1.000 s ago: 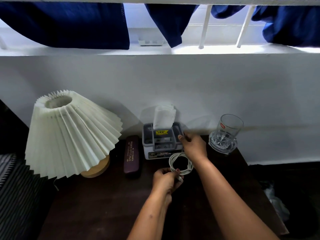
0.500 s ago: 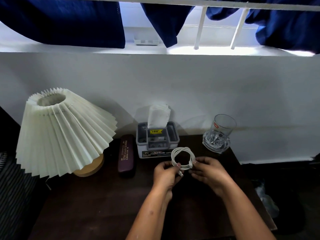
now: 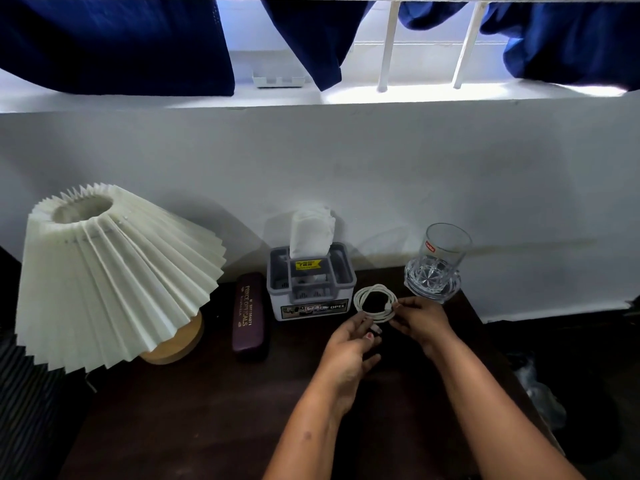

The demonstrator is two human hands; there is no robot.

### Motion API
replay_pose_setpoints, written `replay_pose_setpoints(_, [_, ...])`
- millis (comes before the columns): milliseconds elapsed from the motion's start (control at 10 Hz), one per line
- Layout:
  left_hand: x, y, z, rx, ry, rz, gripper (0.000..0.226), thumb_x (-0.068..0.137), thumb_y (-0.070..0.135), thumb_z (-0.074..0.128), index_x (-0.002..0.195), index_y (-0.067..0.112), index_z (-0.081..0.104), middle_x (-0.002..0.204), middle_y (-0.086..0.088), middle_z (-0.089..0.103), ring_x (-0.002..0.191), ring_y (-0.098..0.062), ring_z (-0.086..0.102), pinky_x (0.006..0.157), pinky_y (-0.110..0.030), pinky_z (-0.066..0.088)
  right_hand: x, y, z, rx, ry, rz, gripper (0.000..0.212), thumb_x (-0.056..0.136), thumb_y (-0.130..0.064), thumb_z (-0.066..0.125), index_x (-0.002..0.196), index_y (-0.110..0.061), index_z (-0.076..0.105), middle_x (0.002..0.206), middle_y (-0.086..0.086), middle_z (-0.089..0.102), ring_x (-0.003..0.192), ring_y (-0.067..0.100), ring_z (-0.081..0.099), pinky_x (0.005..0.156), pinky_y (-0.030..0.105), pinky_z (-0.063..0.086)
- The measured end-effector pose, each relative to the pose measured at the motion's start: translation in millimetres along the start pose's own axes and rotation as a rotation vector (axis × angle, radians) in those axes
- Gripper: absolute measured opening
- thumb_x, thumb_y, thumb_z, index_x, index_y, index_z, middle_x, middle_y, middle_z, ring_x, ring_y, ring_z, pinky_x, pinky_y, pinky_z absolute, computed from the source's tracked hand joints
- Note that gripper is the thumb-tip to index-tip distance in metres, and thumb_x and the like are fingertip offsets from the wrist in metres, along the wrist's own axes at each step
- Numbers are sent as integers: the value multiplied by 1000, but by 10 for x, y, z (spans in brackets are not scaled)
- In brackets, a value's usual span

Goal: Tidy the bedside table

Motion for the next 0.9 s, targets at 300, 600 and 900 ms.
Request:
replay_pose_setpoints(300, [7,-43,-73,32,25,-35,44,94,-1,41,135,15,43,104,10,61,78,-6,60,62,-17,46,162,-16,-104,-29,206,-82,8,84,3,60,84,11,63,77,16,60,64,17,58,46,12,53])
replay_pose_setpoints(600, [-50,-51,-143,28,94,-68,43,94,-3,38,133,13,44,104,5,60,76,-8,58,64,-20,43,164,117,-131,-102,234,-167,7,82,-4,65,85,-10,64,91,16,68,83,26,66,83,42,56])
replay_pose_setpoints(900, [-321,74,-397,50,149,-40,42,95,-2,35,135,11,43,116,-2,58,80,-10,58,66,-22,44,-160,116,48,-221,54,-135,19,87,-10,56,92,-28,54,112,3,59,104,19,55,97,41,44])
Point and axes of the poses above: each hand's wrist, its own x-axis towards the middle knuckle, its own z-axis out of the palm, y = z × x, the point moved 7 cm from there along x, towards the middle knuckle
